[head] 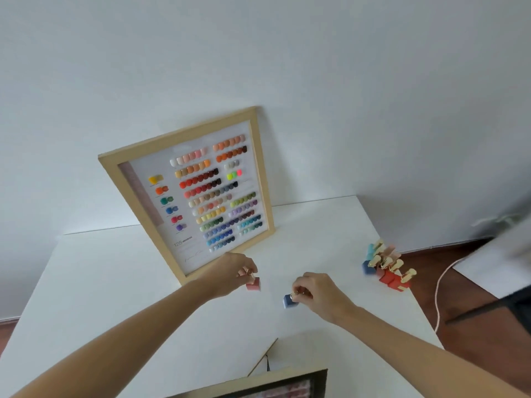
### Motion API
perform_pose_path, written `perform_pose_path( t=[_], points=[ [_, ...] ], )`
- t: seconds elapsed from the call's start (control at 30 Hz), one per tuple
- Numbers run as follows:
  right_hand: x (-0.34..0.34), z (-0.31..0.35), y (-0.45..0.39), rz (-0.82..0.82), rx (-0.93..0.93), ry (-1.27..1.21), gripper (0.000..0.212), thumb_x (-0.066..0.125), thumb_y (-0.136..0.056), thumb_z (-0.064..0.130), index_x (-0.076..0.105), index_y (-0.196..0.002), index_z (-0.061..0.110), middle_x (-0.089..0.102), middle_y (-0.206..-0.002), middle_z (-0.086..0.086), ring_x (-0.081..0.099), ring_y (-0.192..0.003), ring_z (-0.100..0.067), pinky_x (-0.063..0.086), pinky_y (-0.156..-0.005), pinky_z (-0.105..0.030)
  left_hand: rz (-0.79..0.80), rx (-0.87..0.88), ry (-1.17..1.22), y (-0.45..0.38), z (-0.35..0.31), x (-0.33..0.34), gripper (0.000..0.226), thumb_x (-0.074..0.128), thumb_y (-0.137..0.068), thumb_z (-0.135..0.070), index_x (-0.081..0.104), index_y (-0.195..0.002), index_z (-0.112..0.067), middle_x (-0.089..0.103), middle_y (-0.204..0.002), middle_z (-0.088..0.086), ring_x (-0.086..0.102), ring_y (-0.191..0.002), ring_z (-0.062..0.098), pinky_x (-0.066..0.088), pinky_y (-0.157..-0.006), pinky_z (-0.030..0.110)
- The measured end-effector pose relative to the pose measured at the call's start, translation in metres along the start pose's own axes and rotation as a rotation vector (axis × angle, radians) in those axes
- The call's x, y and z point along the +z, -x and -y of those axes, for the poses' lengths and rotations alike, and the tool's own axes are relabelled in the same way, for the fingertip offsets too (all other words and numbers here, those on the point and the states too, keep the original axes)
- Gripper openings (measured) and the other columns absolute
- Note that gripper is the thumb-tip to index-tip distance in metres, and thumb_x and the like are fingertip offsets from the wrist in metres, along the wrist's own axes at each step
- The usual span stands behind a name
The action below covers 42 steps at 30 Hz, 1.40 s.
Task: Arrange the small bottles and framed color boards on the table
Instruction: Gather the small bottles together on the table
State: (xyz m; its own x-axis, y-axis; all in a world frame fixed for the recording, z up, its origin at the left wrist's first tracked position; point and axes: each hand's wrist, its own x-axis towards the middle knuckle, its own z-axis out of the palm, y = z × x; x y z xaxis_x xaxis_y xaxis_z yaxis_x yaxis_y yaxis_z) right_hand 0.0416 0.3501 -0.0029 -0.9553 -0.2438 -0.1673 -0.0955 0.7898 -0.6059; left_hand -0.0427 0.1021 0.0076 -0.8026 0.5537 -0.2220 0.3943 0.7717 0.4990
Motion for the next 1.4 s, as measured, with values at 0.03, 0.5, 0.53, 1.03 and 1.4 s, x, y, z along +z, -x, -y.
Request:
perform_pose_path(
  t=[0.03,0.5,0.53,1.03,1.4],
  points=[
    [-0.007,-0.009,0.008,-0.038,0.03,-0.016,0.009,0.066,-0.084,0.02,0.067,-0.084,0.011,0.064,-0.082,-0.004,0.057,-0.074,-0.018,0.047,-0.072,-0.028,0.004,0.022,-0.003,-0.008,-0.012,0.001,0.018,0.063,-0.089,-0.027,0.068,-0.107,-0.025,0.067,-0.103,-0.009,0.059,-0.087,0.003,0.049,-0.076,0.015],
    [-0.069,-0.128,0.118,-0.398,0.331,-0.052,0.015,0.069,-0.082,0.019,0.063,-0.072,0.01,0.064,-0.071,0.001,0.054,-0.067,-0.014,0.043,-0.065,-0.028,0.192,0.239,0.016,-0.102,-0.187,0.072,0.02,0.061,-0.086,-0.016,0.069,-0.105,-0.011,0.07,-0.104,0.006,0.066,-0.092,0.019,0.054,-0.083,0.029],
    [-0.072,-0.135,0.122,-0.417,0.343,-0.054,0.015,0.069,-0.082,0.018,0.063,-0.071,0.009,0.065,-0.071,0.0,0.055,-0.066,-0.015,0.045,-0.065,-0.03,0.188,0.229,0.034,-0.107,-0.196,0.079,0.02,0.063,-0.086,-0.016,0.069,-0.104,-0.011,0.07,-0.103,0.007,0.066,-0.091,0.019,0.054,-0.082,0.029],
    [-0.085,-0.184,0.107,-0.454,0.452,-0.06,0.011,0.064,-0.085,0.018,0.068,-0.083,0.008,0.066,-0.081,-0.005,0.056,-0.073,-0.019,0.042,-0.065,-0.029,0.144,0.108,0.067,-0.151,-0.259,0.13,0.023,0.059,-0.084,-0.009,0.069,-0.104,-0.012,0.069,-0.102,0.011,0.065,-0.092,0.027,0.055,-0.085,0.04],
    [-0.084,-0.195,0.097,-0.43,0.455,-0.048,0.014,0.064,-0.088,0.019,0.069,-0.092,0.007,0.068,-0.087,-0.008,0.06,-0.074,-0.02,0.049,-0.067,-0.034,0.115,0.045,0.076,-0.161,-0.267,0.144,0.023,0.059,-0.084,-0.008,0.068,-0.105,-0.013,0.067,-0.104,0.012,0.063,-0.094,0.029,0.054,-0.084,0.039]
  ],
)
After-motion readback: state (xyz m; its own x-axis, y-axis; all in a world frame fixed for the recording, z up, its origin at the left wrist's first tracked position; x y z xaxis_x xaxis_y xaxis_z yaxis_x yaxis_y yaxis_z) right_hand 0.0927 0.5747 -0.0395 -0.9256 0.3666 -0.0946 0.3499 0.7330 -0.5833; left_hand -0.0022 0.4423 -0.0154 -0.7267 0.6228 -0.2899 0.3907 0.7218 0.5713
